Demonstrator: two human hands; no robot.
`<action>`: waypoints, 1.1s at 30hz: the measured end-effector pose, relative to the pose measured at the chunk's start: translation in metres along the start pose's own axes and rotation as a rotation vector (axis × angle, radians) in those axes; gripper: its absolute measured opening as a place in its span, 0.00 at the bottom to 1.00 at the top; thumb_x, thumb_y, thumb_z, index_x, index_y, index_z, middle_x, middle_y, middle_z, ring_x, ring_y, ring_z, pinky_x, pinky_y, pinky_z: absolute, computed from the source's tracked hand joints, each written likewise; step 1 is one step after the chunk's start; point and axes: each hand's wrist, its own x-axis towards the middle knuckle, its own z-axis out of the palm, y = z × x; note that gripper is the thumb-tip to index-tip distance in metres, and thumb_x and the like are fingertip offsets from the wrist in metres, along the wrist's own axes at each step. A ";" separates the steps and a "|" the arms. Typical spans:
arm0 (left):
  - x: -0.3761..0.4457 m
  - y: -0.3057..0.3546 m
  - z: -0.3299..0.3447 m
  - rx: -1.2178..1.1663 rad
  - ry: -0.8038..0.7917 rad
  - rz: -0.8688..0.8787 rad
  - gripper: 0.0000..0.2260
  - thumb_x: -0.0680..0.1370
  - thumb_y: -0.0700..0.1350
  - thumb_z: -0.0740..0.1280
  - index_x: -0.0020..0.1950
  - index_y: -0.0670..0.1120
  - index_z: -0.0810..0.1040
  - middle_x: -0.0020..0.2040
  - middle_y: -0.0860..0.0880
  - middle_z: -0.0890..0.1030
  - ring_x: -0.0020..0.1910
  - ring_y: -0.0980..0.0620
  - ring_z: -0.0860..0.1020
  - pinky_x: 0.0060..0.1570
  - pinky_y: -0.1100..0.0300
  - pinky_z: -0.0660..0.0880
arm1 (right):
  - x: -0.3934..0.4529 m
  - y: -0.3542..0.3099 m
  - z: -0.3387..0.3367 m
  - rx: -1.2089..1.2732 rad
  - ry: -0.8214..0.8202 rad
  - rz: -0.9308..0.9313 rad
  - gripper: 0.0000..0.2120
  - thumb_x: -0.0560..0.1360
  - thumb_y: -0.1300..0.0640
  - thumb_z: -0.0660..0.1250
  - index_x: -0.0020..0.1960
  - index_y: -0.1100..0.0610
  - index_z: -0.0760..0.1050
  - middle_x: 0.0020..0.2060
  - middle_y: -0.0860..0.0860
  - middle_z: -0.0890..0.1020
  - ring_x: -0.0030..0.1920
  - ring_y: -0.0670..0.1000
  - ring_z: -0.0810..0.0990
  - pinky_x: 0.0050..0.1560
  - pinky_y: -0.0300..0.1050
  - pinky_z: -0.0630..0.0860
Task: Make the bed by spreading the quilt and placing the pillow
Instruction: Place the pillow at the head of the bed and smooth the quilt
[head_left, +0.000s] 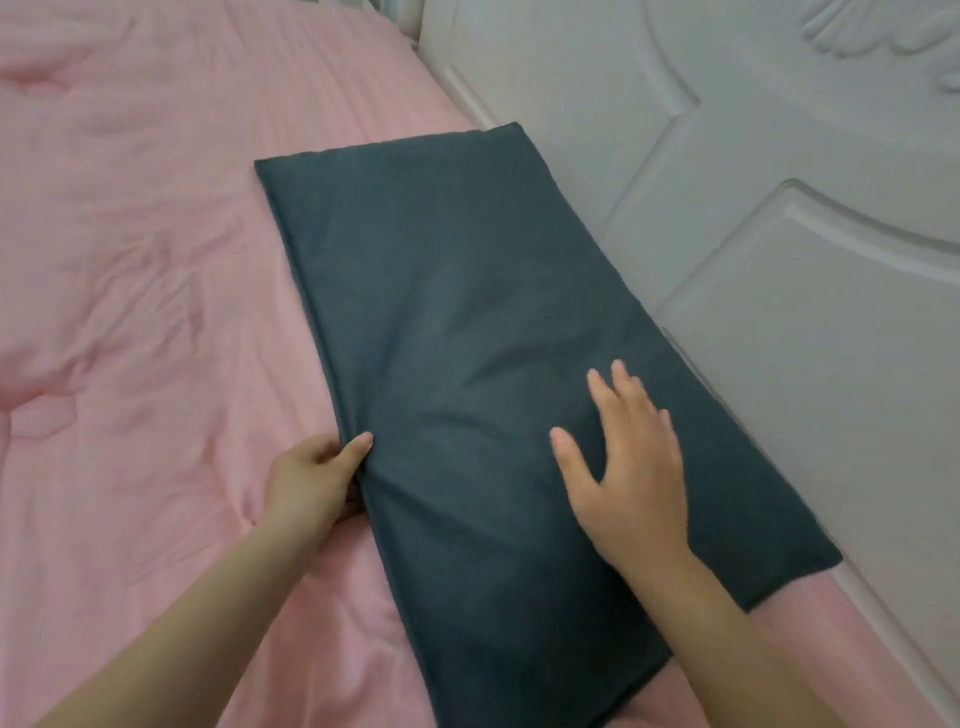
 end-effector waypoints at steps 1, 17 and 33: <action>0.000 0.001 -0.002 0.035 0.013 0.054 0.07 0.76 0.44 0.67 0.48 0.41 0.78 0.37 0.44 0.79 0.30 0.47 0.78 0.29 0.58 0.80 | 0.006 0.013 -0.007 -0.002 0.137 0.056 0.34 0.73 0.38 0.50 0.74 0.54 0.60 0.75 0.53 0.60 0.75 0.53 0.57 0.74 0.52 0.51; 0.125 0.065 -0.059 1.332 0.341 0.743 0.36 0.71 0.68 0.48 0.74 0.50 0.61 0.77 0.47 0.57 0.75 0.45 0.53 0.72 0.46 0.50 | 0.140 -0.037 0.029 -0.114 -0.053 0.109 0.39 0.72 0.31 0.42 0.77 0.52 0.49 0.77 0.53 0.51 0.77 0.52 0.49 0.75 0.55 0.46; 0.172 0.033 -0.076 1.453 0.250 0.763 0.32 0.73 0.60 0.53 0.74 0.46 0.63 0.75 0.45 0.62 0.73 0.42 0.62 0.71 0.44 0.55 | 0.206 -0.157 0.148 -0.240 -0.256 -0.200 0.40 0.73 0.32 0.48 0.77 0.53 0.45 0.77 0.55 0.44 0.76 0.58 0.41 0.75 0.59 0.42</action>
